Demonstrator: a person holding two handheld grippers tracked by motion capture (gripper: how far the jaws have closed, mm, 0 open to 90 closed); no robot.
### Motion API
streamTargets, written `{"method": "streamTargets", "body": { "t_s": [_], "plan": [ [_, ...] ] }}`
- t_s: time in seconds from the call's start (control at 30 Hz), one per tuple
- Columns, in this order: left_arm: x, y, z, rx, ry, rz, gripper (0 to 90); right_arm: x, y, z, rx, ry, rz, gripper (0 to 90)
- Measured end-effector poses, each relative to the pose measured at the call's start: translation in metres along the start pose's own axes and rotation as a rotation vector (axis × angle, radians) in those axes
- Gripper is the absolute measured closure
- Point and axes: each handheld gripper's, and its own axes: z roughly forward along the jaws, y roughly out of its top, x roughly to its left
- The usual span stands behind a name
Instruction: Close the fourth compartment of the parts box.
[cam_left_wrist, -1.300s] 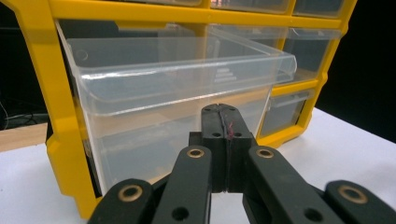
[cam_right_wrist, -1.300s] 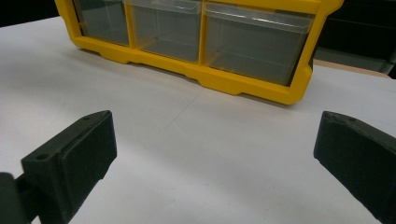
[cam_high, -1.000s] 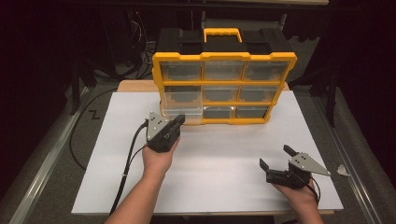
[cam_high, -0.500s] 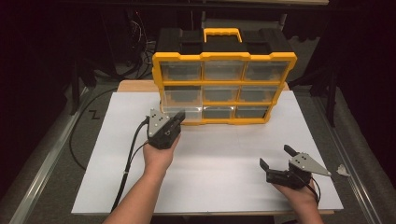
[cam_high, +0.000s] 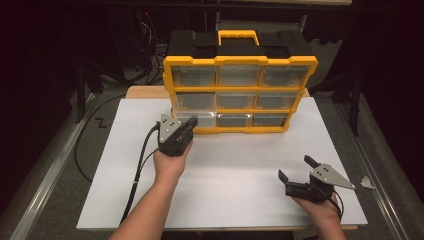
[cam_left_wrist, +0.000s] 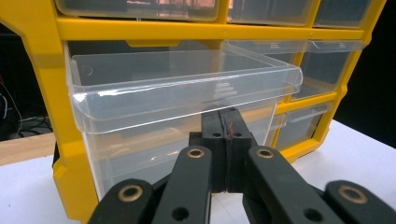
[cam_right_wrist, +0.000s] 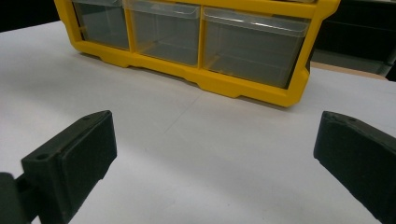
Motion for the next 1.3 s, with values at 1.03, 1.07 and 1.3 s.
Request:
{"method": "streamTargets", "body": {
  "t_s": [1.03,1.07,1.3],
  "plan": [
    [0.011,0.008,0.019,0.013,0.031,0.004,89.7,-0.001,0.001,-0.001,-0.010,0.002,0.001,0.7],
    [0.011,0.009,0.020,0.012,0.032,0.001,89.7,-0.001,0.001,-0.001,-0.010,0.002,0.002,0.7],
    [0.014,0.011,0.025,0.012,0.039,-0.006,89.7,-0.001,0.000,-0.001,-0.010,0.003,0.003,0.7]
  ]
}}
